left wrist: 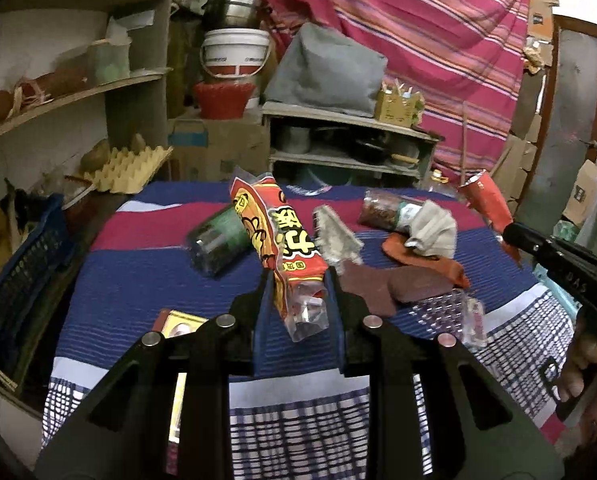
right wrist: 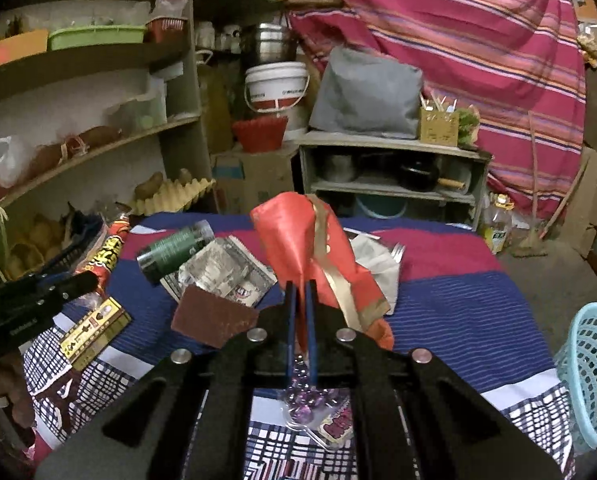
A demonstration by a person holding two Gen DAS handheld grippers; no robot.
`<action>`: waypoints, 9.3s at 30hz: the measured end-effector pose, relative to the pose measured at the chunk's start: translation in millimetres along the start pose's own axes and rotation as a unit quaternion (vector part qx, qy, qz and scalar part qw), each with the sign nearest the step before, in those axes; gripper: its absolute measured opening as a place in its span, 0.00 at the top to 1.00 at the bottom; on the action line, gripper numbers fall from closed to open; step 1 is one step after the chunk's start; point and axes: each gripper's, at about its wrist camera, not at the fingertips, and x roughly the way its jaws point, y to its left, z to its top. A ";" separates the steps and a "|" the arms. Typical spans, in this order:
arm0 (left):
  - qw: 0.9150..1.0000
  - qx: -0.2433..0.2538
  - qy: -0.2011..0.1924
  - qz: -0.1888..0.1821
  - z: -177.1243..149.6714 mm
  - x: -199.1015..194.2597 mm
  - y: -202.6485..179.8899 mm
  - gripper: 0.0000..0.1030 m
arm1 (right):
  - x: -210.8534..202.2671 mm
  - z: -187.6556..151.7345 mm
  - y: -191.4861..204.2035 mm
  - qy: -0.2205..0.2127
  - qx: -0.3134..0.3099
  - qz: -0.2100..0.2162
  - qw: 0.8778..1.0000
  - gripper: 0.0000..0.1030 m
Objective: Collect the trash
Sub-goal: 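Carry both items over the blue basket and release them, then move both tools back over the blanket, then grasp a brown scouring pad with the left tool while the right tool grasps another brown pad, then carry both brown pads over the blue basket and open both tools, then move both tools back over the blanket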
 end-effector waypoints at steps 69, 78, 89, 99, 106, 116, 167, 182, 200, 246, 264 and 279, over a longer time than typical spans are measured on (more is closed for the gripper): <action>0.962 0.145 0.152 -0.174 -98.4 80.9 -354.2 0.61 | -174.4 -45.2 -297.0 -0.089 0.157 -0.254 0.950 0.95; 0.968 0.147 0.048 -0.196 -19.5 56.8 -382.7 0.63 | -174.2 -48.8 -302.5 -0.082 0.168 -0.257 0.948 0.95; 0.952 0.161 0.067 -0.253 -12.1 104.6 -471.5 0.53 | -158.7 -52.6 -312.8 -0.054 0.179 -0.252 0.949 0.92; 0.958 0.125 0.066 -0.249 9.4 113.8 -440.0 0.44 | -164.6 -59.9 -323.9 -0.068 0.222 -0.286 0.930 0.43; 0.978 0.104 0.034 -0.177 23.8 80.0 -330.3 0.43 | -160.6 -41.7 -300.6 -0.085 0.200 -0.252 0.943 0.42; 0.999 0.035 0.015 0.038 22.6 35.6 -76.0 0.17 | -50.9 8.8 -147.5 -0.045 0.103 -0.110 0.988 0.33; 0.993 -0.057 0.098 -0.038 -8.4 71.4 13.6 0.73 | 129.3 -39.3 20.1 0.151 0.027 -0.031 0.988 0.15; 0.990 -0.055 0.129 -0.024 -24.5 83.5 12.4 0.57 | 139.6 -38.8 30.3 0.160 0.022 -0.064 0.985 0.20; 0.993 -0.060 0.082 -0.059 -23.9 32.2 13.8 0.89 | 50.3 -13.3 -7.9 0.072 0.090 -0.030 0.993 0.20; 0.960 0.130 0.036 -0.244 -4.8 85.2 -437.9 0.89 | -177.2 -44.8 -324.4 -0.065 0.159 -0.289 0.942 0.20; 0.954 0.151 0.071 -0.248 -14.7 107.7 -453.2 0.64 | -169.2 -55.6 -331.1 -0.052 0.183 -0.295 0.936 0.18; 0.981 0.123 0.028 -0.149 23.0 56.4 -299.0 0.56 | -144.0 -26.5 -280.8 -0.035 0.138 -0.275 0.951 0.18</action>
